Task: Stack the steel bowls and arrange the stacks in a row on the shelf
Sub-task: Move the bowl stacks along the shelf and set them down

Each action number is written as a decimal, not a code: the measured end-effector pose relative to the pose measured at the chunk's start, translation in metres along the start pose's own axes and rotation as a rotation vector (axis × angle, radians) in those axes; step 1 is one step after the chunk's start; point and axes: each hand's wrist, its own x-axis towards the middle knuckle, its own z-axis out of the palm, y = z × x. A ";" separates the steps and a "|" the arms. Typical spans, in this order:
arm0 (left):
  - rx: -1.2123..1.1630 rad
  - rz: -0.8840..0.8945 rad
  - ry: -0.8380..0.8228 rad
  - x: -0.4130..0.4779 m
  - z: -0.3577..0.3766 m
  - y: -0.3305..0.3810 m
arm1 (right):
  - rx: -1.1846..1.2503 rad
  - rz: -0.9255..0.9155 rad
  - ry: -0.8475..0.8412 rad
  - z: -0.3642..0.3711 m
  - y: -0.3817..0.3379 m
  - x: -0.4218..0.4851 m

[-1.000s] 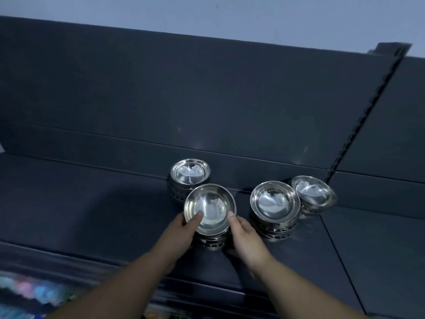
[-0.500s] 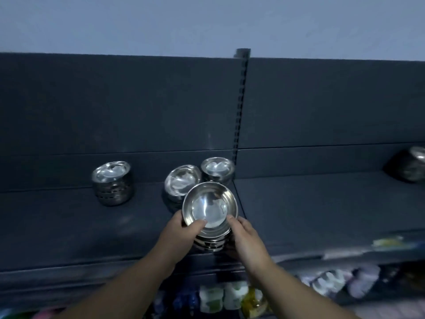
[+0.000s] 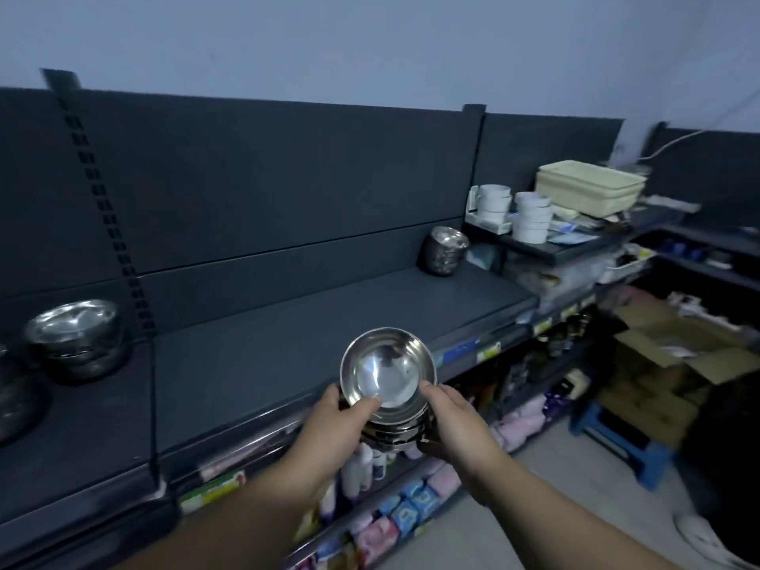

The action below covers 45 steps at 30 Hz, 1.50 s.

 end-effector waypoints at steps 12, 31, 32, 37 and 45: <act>0.012 0.078 -0.186 0.168 0.103 0.038 | 0.054 -0.010 0.138 -0.098 -0.037 0.143; -0.057 -0.039 0.088 0.426 0.144 0.064 | -0.018 0.113 -0.120 -0.116 -0.112 0.433; -0.067 -0.039 0.131 0.434 0.146 0.064 | -0.020 0.112 -0.156 -0.116 -0.114 0.446; -0.108 -0.064 0.370 0.460 0.155 0.062 | -0.015 0.116 -0.311 -0.112 -0.119 0.501; -0.208 -0.036 0.613 0.476 0.164 0.061 | 0.002 0.118 -0.487 -0.095 -0.119 0.539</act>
